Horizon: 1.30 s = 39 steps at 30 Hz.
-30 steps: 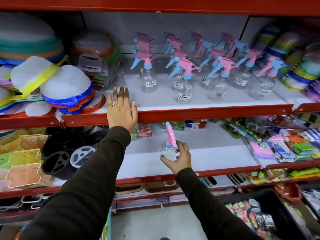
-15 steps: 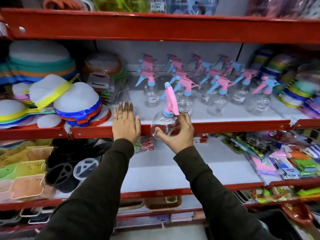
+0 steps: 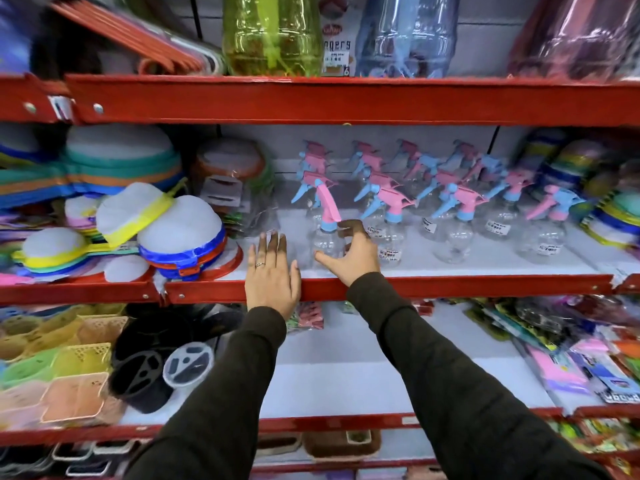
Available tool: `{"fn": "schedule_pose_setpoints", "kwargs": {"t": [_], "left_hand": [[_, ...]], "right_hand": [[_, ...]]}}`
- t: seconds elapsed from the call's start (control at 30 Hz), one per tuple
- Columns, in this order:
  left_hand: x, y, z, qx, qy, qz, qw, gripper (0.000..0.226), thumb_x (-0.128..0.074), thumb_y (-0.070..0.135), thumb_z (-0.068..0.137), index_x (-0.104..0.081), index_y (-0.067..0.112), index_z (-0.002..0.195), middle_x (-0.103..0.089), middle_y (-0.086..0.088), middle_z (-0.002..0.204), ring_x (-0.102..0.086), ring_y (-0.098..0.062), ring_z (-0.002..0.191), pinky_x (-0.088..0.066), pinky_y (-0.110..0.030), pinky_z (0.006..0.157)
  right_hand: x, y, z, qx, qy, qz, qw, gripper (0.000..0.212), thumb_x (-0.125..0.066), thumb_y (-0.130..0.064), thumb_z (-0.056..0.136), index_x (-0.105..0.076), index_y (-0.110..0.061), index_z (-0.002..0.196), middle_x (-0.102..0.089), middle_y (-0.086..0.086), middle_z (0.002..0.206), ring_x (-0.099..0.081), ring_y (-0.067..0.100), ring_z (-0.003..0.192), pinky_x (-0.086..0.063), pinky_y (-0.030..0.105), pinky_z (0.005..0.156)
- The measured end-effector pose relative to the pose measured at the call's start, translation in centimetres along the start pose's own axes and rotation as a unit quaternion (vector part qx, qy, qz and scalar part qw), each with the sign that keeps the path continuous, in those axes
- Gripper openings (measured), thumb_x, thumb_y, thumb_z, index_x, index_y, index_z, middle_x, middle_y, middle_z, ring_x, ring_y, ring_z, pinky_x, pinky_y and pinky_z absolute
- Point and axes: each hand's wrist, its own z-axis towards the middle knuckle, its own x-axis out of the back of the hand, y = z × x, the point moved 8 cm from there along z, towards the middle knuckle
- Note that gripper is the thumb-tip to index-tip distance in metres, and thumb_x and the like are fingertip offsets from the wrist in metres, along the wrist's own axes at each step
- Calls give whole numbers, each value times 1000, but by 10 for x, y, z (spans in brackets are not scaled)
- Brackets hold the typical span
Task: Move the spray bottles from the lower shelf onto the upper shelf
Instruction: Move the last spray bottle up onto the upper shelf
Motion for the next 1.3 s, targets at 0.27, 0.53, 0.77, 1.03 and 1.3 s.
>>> {"fn": "schedule_pose_setpoints", "kwargs": {"t": [0.27,0.53,0.77,1.03,1.3], "left_hand": [[2,1,-1,2,6,5,1000,65,-20,37,98,-32,3,152,-33,-17,159,-22,-33,151,-5,-46,124],[3,1,-2,5,-4,7,1000,64,-21,37,99,-30,4,153,-30,-15,161,-19,-32,152,-6,-47,124],[3,1,-2,7,-9,14,1000,64,-21,39,100,-30,5,153,-29,-15,161,-18,-32,152,-1,-45,122],[2,1,-3,9,-18,17,1000,66,-17,40,99,-28,6,154,-28,-15,162,-18,-31,153,-1,-45,123],[2,2,-3,14,-40,10,999,71,-8,43,97,-27,7,155,-27,-14,162,-18,-30,153,1,-44,123]], "right_hand": [[-4,3,0,0,-11,-21,1000,68,-83,-45,66,-51,-17,119,-61,2,113,-60,20,101,-51,31,90],[-4,0,0,1,16,-44,999,71,-86,-51,59,-50,-18,111,-52,3,110,-56,22,101,-51,33,88],[-11,1,3,-22,-27,-14,999,71,-82,-40,69,-55,-19,131,-62,4,130,-61,22,114,-52,34,97],[-10,-3,0,-32,-3,-38,999,72,-82,-46,68,-47,-18,124,-48,8,126,-54,24,114,-45,29,94],[-9,-3,-1,-30,-20,-31,999,68,-80,-36,74,-48,-19,132,-52,9,129,-53,25,121,-46,32,101]]}}
